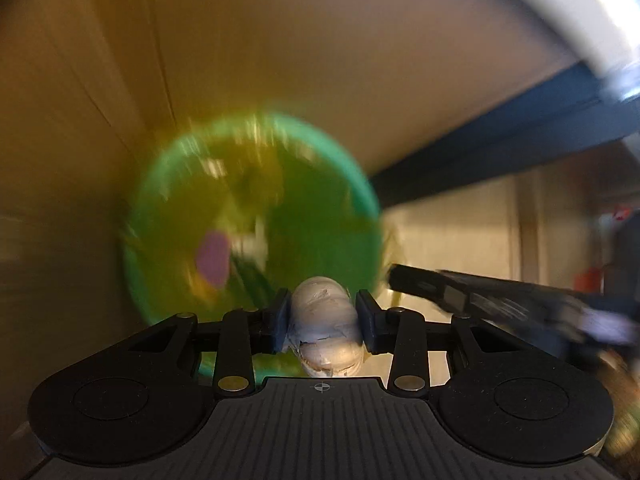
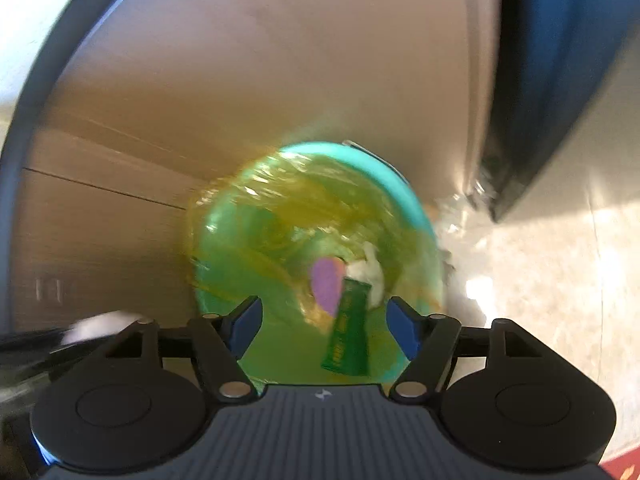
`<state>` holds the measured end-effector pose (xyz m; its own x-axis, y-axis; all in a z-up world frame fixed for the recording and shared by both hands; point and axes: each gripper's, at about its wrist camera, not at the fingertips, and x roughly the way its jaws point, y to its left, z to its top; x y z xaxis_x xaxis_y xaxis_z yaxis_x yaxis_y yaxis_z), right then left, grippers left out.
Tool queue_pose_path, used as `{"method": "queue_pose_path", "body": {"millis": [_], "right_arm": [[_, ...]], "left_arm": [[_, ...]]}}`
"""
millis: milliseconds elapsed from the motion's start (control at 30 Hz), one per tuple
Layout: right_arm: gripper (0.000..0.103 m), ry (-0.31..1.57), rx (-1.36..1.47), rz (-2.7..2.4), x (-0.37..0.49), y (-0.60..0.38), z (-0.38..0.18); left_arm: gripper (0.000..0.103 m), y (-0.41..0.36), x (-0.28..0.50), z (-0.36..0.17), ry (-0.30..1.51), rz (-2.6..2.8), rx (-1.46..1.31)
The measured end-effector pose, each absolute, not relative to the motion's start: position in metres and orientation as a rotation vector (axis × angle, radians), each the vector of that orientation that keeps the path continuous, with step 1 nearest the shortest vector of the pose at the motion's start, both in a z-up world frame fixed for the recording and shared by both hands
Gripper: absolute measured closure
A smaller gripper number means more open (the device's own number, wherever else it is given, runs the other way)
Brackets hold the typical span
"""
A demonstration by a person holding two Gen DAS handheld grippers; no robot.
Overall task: Collect trash
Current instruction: 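Carry the garlic and green packet in both tools over the green-lined bin, then open both tools to drop the garlic and packet into the bin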
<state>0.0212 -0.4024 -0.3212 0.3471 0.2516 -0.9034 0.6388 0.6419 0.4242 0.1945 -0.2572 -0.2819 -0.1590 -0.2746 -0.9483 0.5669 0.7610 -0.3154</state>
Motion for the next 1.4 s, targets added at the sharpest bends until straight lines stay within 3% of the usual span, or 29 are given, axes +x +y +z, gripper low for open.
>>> {"method": "queue_pose_path", "body": {"millis": [267, 500, 733, 1033, 1267, 1400], "right_arm": [[0.032, 1.26, 0.877, -0.365, -0.012, -0.401, -0.337], [0.031, 1.259, 0.888, -0.395, -0.013, -0.405, -0.345], [0.024, 1.218, 0.787, -0.398, 0.024, -0.404, -0.317], [0.019, 1.117, 0.611, -0.432, 0.07, -0.397, -0.248], [0.015, 0.928, 0.462, -0.311, 0.102, -0.365, -0.157], [0.012, 0.831, 0.329, -0.174, 0.119, -0.322, -0.106]], "left_arm": [[0.062, -0.265, 0.18, -0.408, 1.781, -0.609, 0.321], [0.06, -0.244, 0.182, -0.417, 1.766, -0.555, 0.263], [0.06, -0.236, 0.206, -0.343, 1.657, -0.51, 0.068], [0.06, -0.192, 0.203, -0.174, 1.349, -0.671, -0.26], [0.06, -0.102, 0.176, -0.049, 1.016, -0.749, -0.326], [0.06, -0.019, 0.154, -0.017, 0.837, -0.543, -0.354]]}}
